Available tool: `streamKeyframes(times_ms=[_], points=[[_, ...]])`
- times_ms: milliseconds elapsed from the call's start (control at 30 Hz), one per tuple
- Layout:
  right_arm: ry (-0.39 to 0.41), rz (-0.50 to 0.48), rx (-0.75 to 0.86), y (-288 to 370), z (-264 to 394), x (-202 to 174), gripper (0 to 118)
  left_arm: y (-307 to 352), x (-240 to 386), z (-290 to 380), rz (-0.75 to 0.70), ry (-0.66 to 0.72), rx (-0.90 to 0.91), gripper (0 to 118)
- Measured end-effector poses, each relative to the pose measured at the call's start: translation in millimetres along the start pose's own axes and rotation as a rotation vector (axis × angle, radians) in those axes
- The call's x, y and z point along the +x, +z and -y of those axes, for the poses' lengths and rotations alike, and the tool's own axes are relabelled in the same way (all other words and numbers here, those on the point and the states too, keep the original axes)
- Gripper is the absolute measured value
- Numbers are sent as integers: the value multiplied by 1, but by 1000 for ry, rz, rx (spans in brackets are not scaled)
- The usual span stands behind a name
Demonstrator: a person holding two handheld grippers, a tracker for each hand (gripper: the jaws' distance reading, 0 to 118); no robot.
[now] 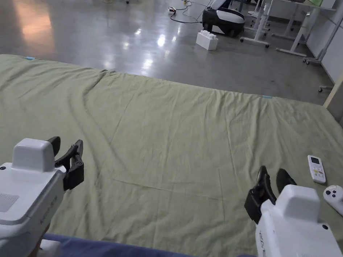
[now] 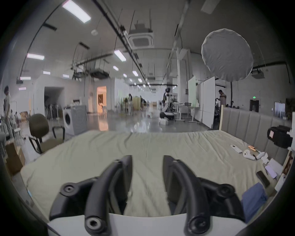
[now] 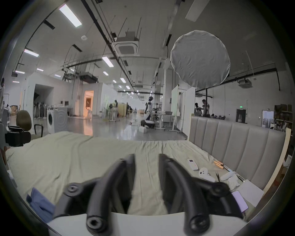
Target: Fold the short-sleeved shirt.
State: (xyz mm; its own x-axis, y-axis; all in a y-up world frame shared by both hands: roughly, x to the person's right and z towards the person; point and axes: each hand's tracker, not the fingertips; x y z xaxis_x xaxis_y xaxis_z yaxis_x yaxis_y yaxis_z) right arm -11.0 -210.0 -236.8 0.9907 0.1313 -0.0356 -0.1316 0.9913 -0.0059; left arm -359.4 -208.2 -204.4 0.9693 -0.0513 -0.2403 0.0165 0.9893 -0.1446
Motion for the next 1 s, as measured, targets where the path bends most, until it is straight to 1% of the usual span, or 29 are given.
streamKeyframes(times_ms=[33, 67, 100, 133, 167, 333, 433, 533, 600, 633, 700, 733, 767, 833, 867, 900, 933, 967, 1000], points=[[-11, -2, 0, -3, -1, -2, 15, 1, 4, -2, -10, -26, 13, 20], [-9, 6, 3, -5, -1, -6, 9, -8, 0, 5, -13, -46, 12, 13], [-23, 19, 8, -7, -2, -8, 5, -9, 0, 5, -12, -38, 7, 7], [-26, 16, 8, -9, -1, -8, 1, -10, 0, 6, -10, -35, 7, 5], [-39, 16, 6, -11, -1, -9, 1, -11, -3, 6, -5, -22, 5, 0], [-21, 23, 32, -13, -1, -12, 0, -4, 2, 8, -10, 23, 4, 0], [-10, 14, 26, -14, -1, -12, 0, -5, -11, 15, 2, 49, -32, 0], [-3, 2, 10, -18, 1, -11, 0, -6, -40, 23, 80, 117, -158, 0], [4, -5, -2, -20, 4, -10, 0, -6, -58, 29, 54, 131, -252, 0], [12, -5, -11, -21, 5, -10, 0, -7, -67, 31, 17, 128, -309, 0], [15, -10, -28, -22, 10, -9, 0, -8, -93, 43, 75, 179, -403, 0], [15, -13, -37, -23, 12, -9, 0, -3, -66, 34, 104, 211, -441, 0], [24, -12, -49, -24, 14, -10, 0, -1, -64, 35, 141, 242, -506, 0], [31, -16, -64, -25, 19, -10, 0, 1, -62, 37, 167, 272, -588, 0], [36, -19, -75, -25, 21, -11, 0, -12, -121, 61, 211, 299, -619, 1], [43, -21, -82, -25, 23, -11, 0, -12, -120, 63, 248, 313, -660, 8], [51, -22, -90, -26, 25, -13, 0, -12, -118, 64, 280, 326, -709, 21], [55, -24, -98, -26, 27, -14, 0, -14, -114, 67, 312, 354, -758, 49], [57, -27, -105, -26, 28, -15, 0, -32, -165, 104, 331, 382, -797, 70]])
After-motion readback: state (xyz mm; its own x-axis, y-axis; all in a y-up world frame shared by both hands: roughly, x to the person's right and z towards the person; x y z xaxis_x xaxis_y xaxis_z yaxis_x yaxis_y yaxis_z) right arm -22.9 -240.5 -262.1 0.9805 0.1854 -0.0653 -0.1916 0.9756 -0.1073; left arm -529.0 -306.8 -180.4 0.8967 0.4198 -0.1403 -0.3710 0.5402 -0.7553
